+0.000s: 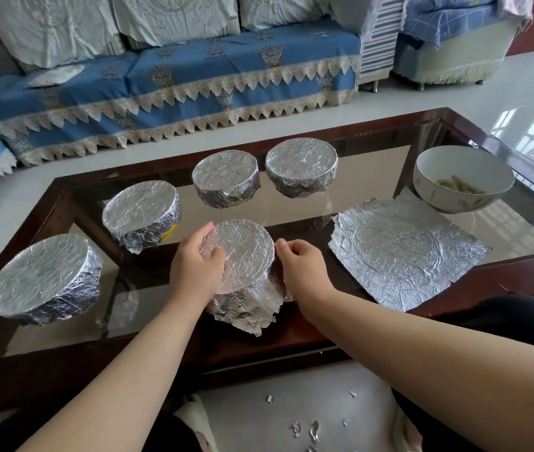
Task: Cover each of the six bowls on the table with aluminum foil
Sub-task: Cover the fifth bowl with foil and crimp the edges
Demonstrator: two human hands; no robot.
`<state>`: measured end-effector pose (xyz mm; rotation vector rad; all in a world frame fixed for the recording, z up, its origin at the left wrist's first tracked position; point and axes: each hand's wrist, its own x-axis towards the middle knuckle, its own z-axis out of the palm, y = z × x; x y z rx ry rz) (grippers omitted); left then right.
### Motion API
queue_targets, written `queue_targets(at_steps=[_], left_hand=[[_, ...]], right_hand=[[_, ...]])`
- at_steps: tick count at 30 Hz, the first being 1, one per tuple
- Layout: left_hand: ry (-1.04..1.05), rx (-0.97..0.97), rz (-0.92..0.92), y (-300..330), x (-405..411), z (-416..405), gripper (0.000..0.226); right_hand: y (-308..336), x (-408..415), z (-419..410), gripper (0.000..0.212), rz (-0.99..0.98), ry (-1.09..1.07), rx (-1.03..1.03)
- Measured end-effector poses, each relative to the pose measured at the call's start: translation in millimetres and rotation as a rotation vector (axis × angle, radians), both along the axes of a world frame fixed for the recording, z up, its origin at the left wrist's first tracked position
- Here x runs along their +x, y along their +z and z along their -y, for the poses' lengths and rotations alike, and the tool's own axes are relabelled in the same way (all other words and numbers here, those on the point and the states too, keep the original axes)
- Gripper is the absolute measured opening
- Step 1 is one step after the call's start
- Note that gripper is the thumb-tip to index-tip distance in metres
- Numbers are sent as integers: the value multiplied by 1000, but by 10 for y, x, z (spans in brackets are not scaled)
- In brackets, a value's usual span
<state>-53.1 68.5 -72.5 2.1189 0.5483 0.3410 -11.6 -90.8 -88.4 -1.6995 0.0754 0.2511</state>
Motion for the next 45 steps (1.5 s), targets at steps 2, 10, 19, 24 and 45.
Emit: queue_targets(at_steps=[2,10,19,24,45], left_hand=[[-7,-2,-5,6,0,-7,50],[3,30,-2,27,2,12,49],[3,30,-28,22,11,44,51],[8,32,-36,13,26,38,51],[30,20,-47,70,10,98,54]], right_hand=[[20,79,32,37,-56,10,52],[-121,47,125,14,-62,60,225],[-173,79,-2,9,-139,-82,306],[-174,128,-29,11,-124,-73,258],[-107,89,-11,13,-81,-180,177]])
